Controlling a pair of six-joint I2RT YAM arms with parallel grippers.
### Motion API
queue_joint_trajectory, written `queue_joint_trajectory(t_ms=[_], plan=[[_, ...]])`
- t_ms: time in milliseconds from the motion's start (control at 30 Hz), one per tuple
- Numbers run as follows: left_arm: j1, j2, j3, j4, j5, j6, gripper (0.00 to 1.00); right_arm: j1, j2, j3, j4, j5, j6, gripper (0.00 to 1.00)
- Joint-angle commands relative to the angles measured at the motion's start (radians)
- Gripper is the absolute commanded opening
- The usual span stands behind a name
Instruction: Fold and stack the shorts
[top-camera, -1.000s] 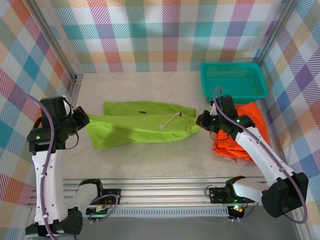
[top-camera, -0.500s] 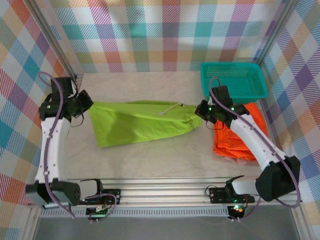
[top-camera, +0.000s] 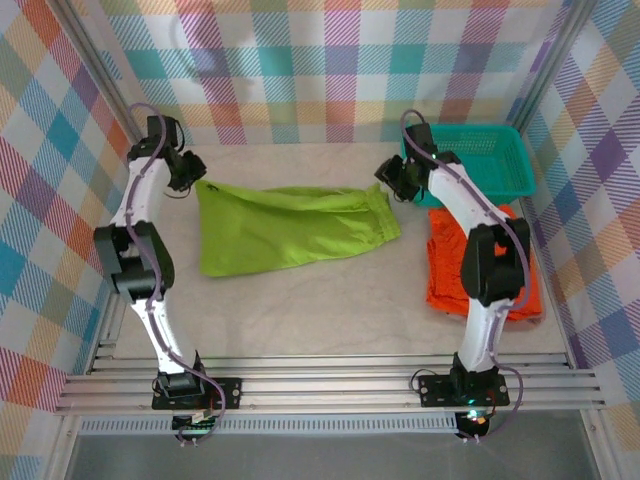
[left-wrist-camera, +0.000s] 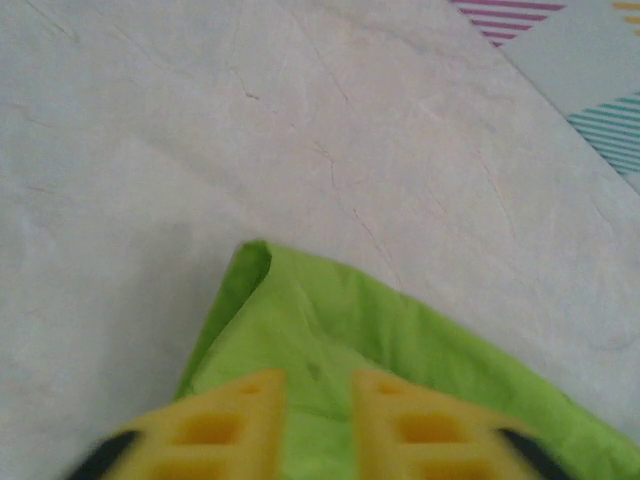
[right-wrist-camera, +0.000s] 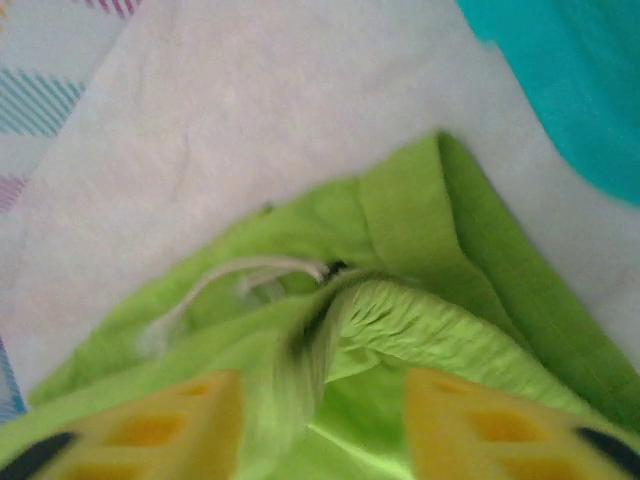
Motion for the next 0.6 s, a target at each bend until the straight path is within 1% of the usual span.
queue_joint_trajectory(t_ms=[0, 33, 67, 133, 233, 333, 433, 533, 567], plan=[[0.017, 0.061, 0.155, -0.015, 0.092, -0.015, 0.58, -0.01, 0.048, 0.164, -0.056, -0.068, -0.017, 0.72], [0.017, 0.056, 0.182, -0.025, 0.104, -0.012, 0.68, -0.009, 0.042, 0.18, -0.049, -0.079, -0.023, 0.8], [0.016, 0.027, 0.183, -0.022, 0.113, -0.009, 0.76, -0.006, 0.02, 0.17, -0.026, -0.088, -0.031, 0.83], [0.014, -0.068, 0.111, 0.019, 0.135, -0.016, 1.0, 0.005, -0.047, 0.1, 0.049, -0.108, -0.046, 0.87], [0.013, -0.241, -0.078, 0.118, 0.211, -0.053, 1.0, 0.034, -0.12, -0.016, 0.16, -0.168, -0.057, 0.9], [-0.002, -0.369, -0.298, 0.204, 0.298, -0.117, 1.0, 0.07, -0.108, -0.048, 0.203, -0.237, -0.077, 0.92], [-0.044, -0.432, -0.481, 0.3, 0.334, -0.168, 1.0, 0.11, -0.012, 0.031, 0.189, -0.286, -0.123, 0.92], [-0.094, -0.459, -0.639, 0.38, 0.302, -0.192, 1.0, 0.126, 0.108, 0.156, 0.167, -0.318, -0.142, 0.94], [-0.107, -0.462, -0.693, 0.408, 0.294, -0.204, 1.0, 0.125, 0.148, 0.193, 0.148, -0.308, -0.138, 0.94]])
